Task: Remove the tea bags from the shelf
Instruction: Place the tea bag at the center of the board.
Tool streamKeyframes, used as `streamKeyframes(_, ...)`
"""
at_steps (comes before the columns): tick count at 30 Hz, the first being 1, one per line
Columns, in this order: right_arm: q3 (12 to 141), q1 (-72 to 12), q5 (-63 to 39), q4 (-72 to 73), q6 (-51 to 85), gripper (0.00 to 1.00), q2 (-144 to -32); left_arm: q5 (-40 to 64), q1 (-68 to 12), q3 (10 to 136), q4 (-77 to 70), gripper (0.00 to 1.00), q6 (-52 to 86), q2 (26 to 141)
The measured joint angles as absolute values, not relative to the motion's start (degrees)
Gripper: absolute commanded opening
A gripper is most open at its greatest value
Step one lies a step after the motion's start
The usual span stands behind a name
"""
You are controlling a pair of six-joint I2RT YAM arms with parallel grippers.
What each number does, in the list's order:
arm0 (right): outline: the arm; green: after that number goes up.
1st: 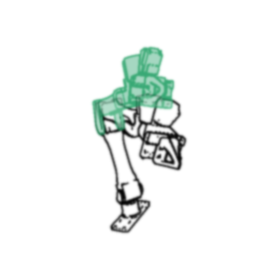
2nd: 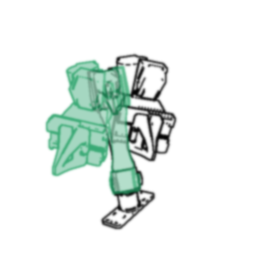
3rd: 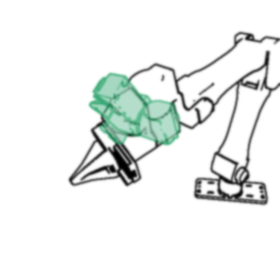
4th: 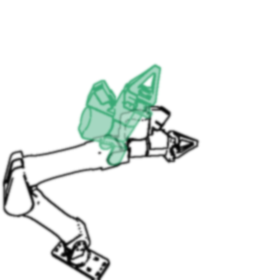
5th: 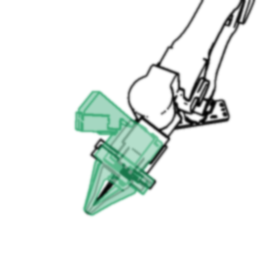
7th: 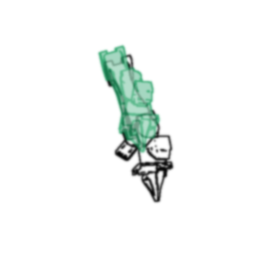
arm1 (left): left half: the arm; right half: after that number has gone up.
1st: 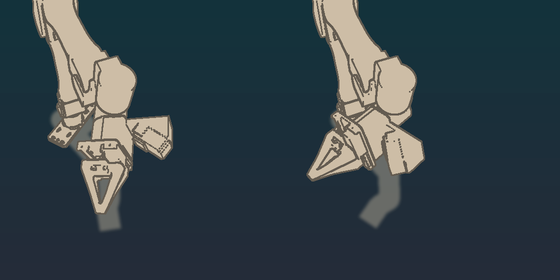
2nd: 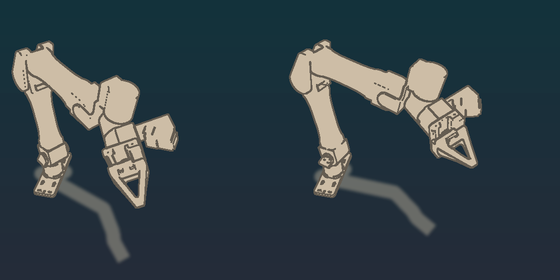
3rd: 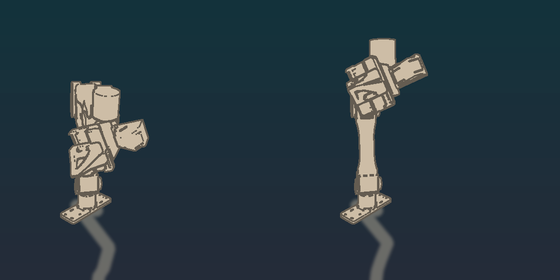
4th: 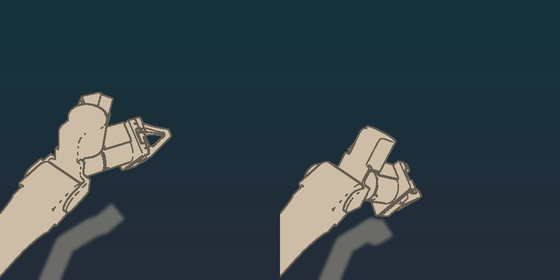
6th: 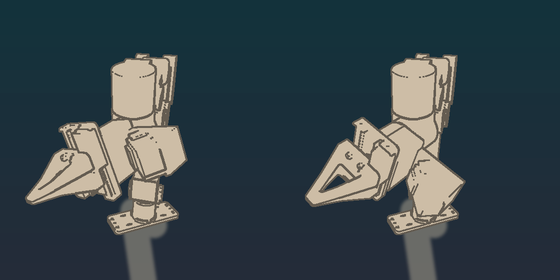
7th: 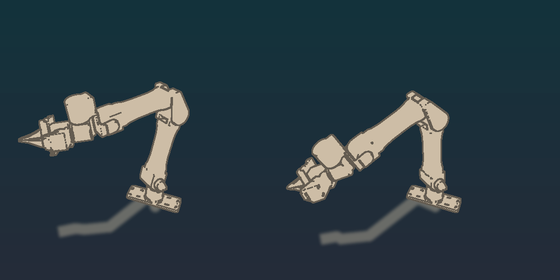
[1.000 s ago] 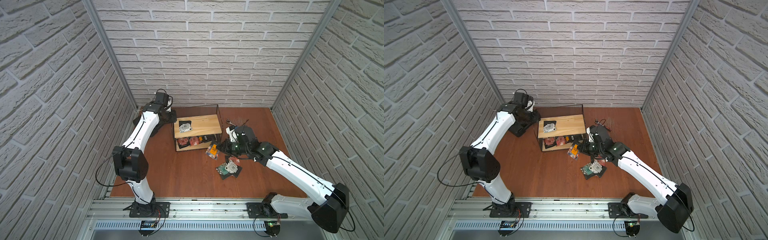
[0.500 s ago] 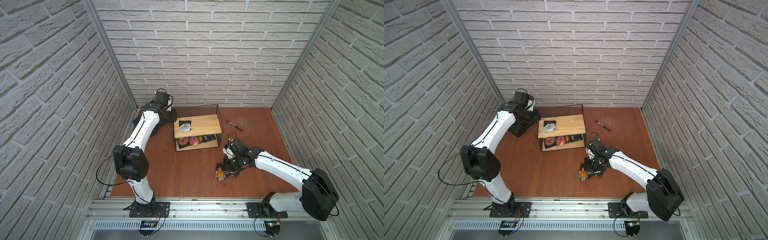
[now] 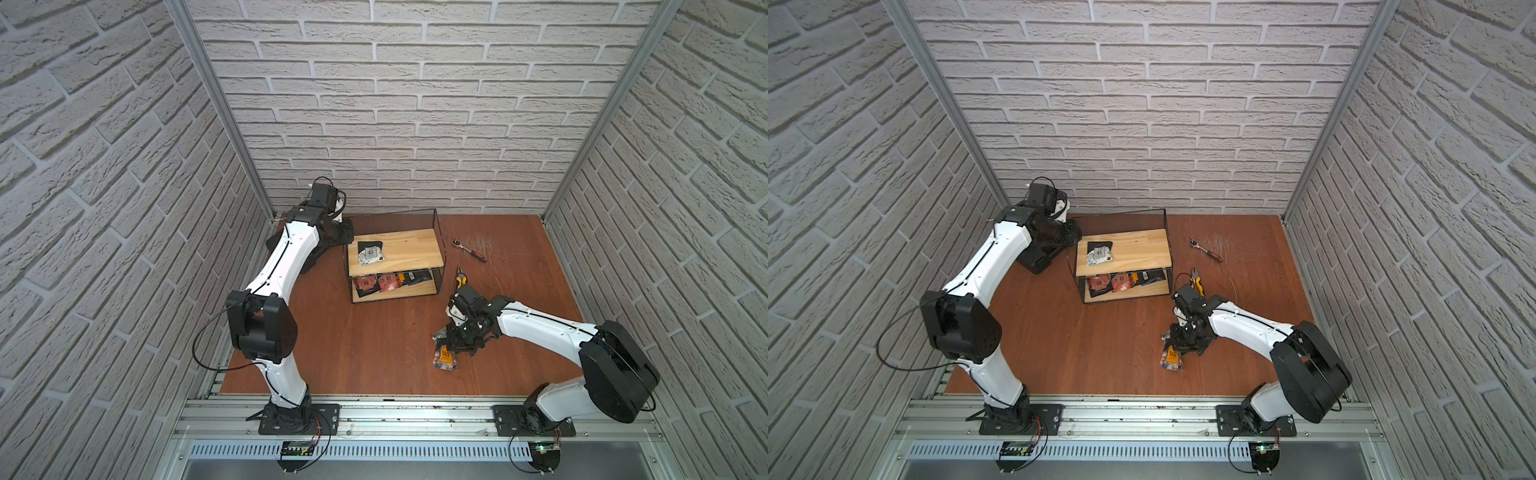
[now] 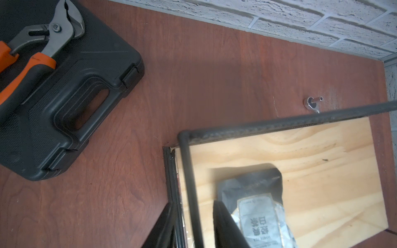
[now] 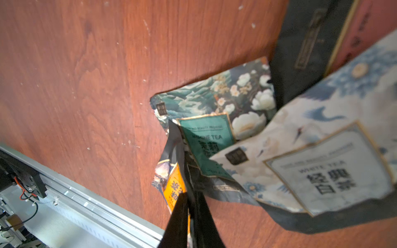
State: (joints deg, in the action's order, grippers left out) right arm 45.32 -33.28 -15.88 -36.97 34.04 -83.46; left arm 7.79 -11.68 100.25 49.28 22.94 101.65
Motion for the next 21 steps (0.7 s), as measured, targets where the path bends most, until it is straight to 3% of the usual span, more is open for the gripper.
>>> streamKeyframes(10, 45.4, -33.3, -10.9, -37.7, 35.2, 0.48, -81.9, 7.8, -11.7, 100.2, 49.3, 0.34, 22.9, 101.6)
streamKeyframes(21, 52.7, -34.9, -0.9, -46.2, 35.7, 0.51, -71.7, 7.8, -11.8, 100.2, 49.3, 0.34, 22.9, 101.6)
